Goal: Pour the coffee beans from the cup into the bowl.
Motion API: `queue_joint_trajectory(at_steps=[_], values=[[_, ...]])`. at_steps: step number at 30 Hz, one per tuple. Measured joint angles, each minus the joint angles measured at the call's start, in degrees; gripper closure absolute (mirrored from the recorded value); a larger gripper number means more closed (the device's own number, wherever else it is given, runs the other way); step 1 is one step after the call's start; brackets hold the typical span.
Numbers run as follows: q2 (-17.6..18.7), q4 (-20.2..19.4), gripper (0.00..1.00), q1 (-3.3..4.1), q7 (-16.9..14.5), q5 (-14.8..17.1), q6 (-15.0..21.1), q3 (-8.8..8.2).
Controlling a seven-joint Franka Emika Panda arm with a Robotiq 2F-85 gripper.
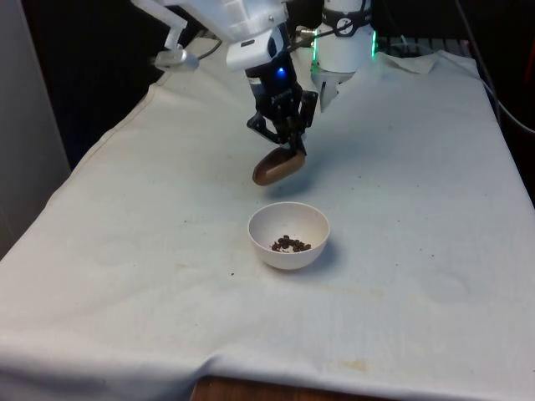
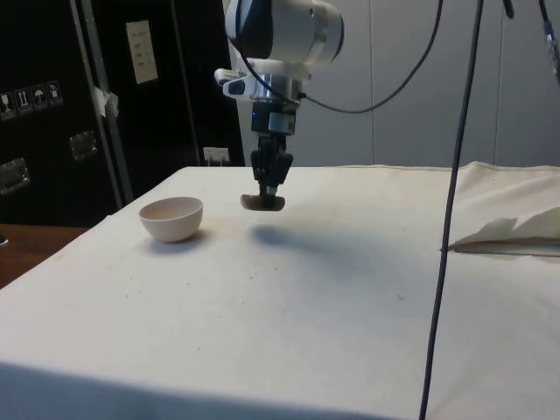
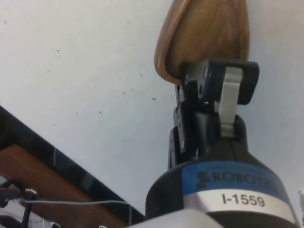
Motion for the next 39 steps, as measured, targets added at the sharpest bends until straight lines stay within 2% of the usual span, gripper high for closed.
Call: queue_joint_trajectory(at_steps=[14, 27, 39], values=[[-1.43, -4.13, 1.0, 0.0, -0.46, -3.55, 6.3, 0.86], [-2.41, -7.1, 1.0, 0.0, -0.34, -6.59, 10.08, 1.2], [-3.21, -10.54, 1.0, 0.0, -0.06, -10.03, 15.07, 1.6]])
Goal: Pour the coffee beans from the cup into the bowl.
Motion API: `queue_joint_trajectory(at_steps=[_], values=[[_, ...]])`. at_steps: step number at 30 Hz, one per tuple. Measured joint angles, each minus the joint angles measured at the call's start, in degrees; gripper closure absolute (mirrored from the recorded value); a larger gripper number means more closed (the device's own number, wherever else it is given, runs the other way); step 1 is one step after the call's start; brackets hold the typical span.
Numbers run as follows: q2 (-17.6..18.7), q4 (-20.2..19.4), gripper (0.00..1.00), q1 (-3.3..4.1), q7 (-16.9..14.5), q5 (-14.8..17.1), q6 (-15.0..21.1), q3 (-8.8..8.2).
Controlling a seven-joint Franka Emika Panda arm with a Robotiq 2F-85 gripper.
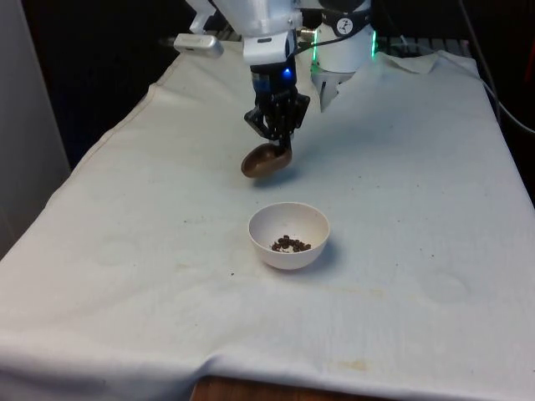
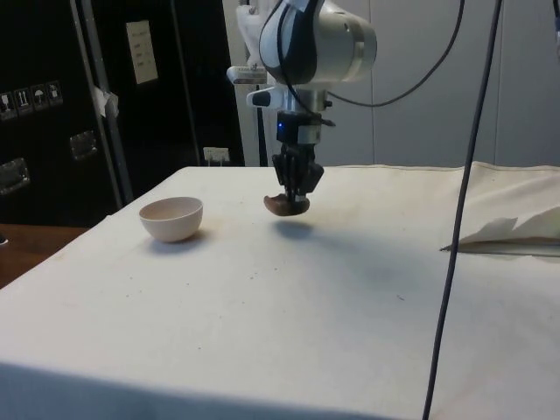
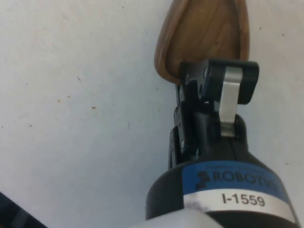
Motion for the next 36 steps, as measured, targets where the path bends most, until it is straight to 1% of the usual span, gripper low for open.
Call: queue_joint_trajectory(at_steps=[9, 13, 18, 19, 20, 21, 28, 30, 32, 35, 36], values=[[-0.17, -1.6, 1.0, 0.0, 0.34, -2.52, 2.92, 0.29], [-0.17, -2.06, 1.0, 0.0, 0.8, -3.55, 3.72, 0.46], [-0.17, -2.86, 1.0, 0.0, 2.18, -5.84, 5.39, 0.86], [-0.17, -2.86, 1.0, 0.0, 2.18, -5.84, 5.39, 0.86], [-0.17, -3.09, 1.0, 0.0, 2.86, -6.93, 5.79, 0.97], [-0.17, -3.09, 1.0, 0.0, 2.86, -6.93, 5.79, 0.97], [-0.17, -3.84, 1.0, 0.0, 5.9, -10.83, 7.22, 1.32], [-0.17, -4.07, 1.0, 0.0, 7.33, -12.61, 7.68, 1.43], [-0.17, -4.13, 1.0, 0.0, 7.79, -13.18, 7.85, 1.49], [-0.17, -4.35, 1.0, 0.0, 9.4, -15.13, 8.08, 1.55], [-0.17, -4.41, 1.0, 0.0, 10.6, -16.56, 8.08, 1.66]])
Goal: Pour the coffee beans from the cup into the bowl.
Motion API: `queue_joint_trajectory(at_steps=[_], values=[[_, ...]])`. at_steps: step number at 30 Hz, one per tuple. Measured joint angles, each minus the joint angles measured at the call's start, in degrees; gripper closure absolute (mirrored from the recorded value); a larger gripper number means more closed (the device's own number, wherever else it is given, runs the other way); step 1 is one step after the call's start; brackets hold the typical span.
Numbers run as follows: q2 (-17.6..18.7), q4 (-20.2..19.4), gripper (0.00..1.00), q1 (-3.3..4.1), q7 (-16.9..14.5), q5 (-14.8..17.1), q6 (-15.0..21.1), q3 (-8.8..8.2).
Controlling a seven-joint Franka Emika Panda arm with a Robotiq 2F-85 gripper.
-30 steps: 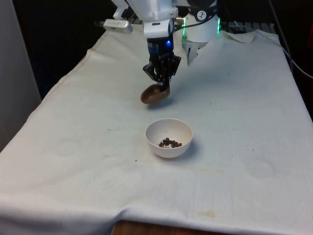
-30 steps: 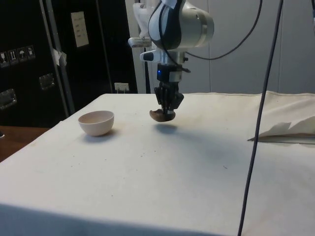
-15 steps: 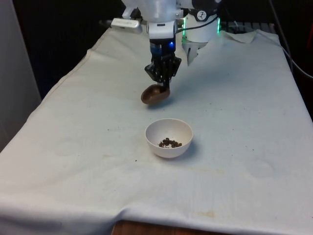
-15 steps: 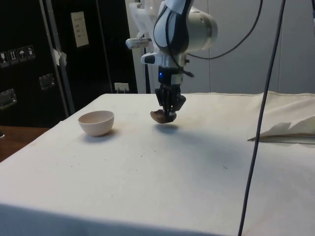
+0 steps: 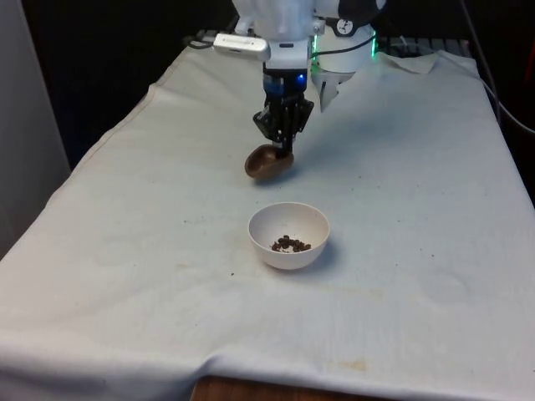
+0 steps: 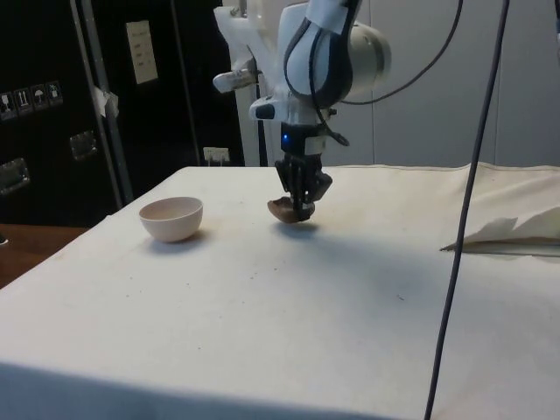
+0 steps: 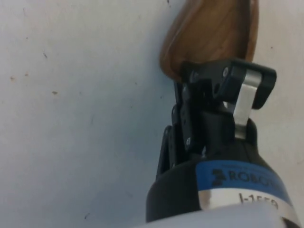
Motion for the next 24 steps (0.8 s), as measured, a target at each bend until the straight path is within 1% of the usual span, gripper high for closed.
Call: queue_joint_trajectory(at_steps=[2, 3, 5, 7, 8, 10, 11, 14, 15, 16, 18, 20, 21, 24], values=[[0.0, -0.06, 1.0, 0.0, 1.32, -1.49, 0.0, 0.06], [0.0, -0.06, 1.0, 0.0, 1.32, -1.49, 0.0, 0.06], [0.0, -0.11, 1.0, 0.0, 2.69, -3.04, 0.0, 0.11], [0.0, -0.17, 1.0, 0.06, 4.13, -4.7, 0.0, 0.17], [0.0, -0.29, 1.0, 0.06, 5.61, -6.36, 0.0, 0.29], [0.0, -0.34, 1.0, 0.06, 7.1, -8.08, 0.0, 0.4], [0.0, -0.34, 1.0, 0.06, 7.1, -8.08, 0.0, 0.4], [0.06, -0.4, 1.0, 0.06, 9.4, -10.66, 0.0, 0.57], [0.06, -0.4, 1.0, 0.06, 10.94, -12.38, 0.0, 0.69], [0.06, -0.4, 1.0, 0.06, 10.94, -12.38, 0.0, 0.69], [0.17, -0.46, 1.0, 0.06, 12.32, -13.92, 0.0, 0.74], [0.17, -0.52, 1.0, 0.06, 12.83, -14.5, 0.0, 0.8], [0.23, -0.63, 1.0, 0.06, 13.58, -15.24, 0.0, 0.86], [0.23, -0.74, 1.0, 0.06, 13.69, -15.24, 0.0, 0.86]])
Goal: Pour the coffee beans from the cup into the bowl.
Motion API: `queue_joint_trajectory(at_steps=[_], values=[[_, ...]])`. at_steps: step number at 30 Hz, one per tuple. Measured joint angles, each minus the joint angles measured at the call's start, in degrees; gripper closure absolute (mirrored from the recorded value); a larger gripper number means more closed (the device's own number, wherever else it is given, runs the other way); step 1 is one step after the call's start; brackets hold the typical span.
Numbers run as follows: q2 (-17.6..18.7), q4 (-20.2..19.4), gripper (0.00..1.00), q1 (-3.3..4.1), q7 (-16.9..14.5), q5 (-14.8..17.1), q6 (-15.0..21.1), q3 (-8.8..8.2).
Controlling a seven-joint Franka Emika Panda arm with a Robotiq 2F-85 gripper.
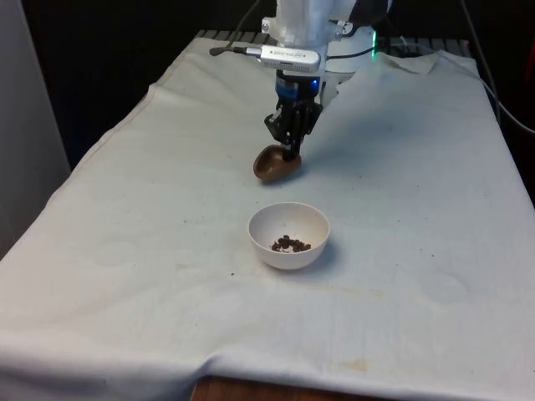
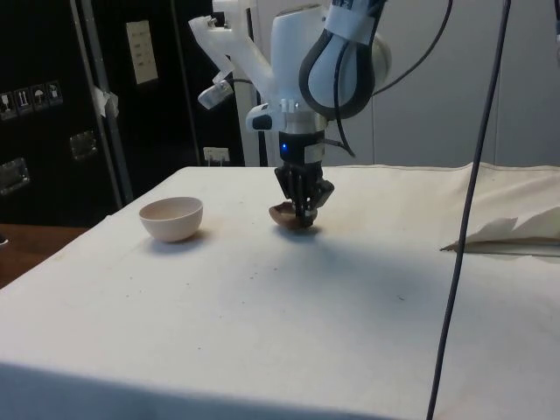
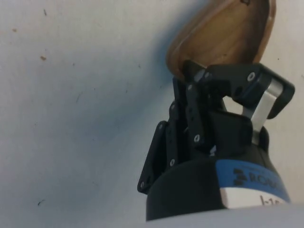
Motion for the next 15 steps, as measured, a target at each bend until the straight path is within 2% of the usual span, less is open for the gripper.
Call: queue_joint_trajectory(at_steps=[6, 8, 9, 10, 12, 13, 14, 15], values=[[0.0, 0.0, 1.0, -0.06, 0.0, 0.06, 0.0, 0.0], [0.0, 0.0, 0.97, -0.06, 0.0, 0.06, 0.0, 0.0], [0.0, 0.0, 0.92, -0.06, 0.0, 0.06, 0.0, 0.0], [0.0, 0.0, 0.82, -0.06, 0.0, 0.06, -0.06, 0.0], [0.0, 0.0, 0.71, -0.06, 0.0, 0.06, -0.06, 0.0], [0.0, 0.0, 0.66, -0.06, 0.0, 0.06, -0.06, 0.0], [0.0, 0.0, 0.66, -0.06, 0.0, 0.06, -0.06, 0.0], [0.0, 0.0, 0.61, -0.06, 0.0, 0.06, -0.06, 0.0]])
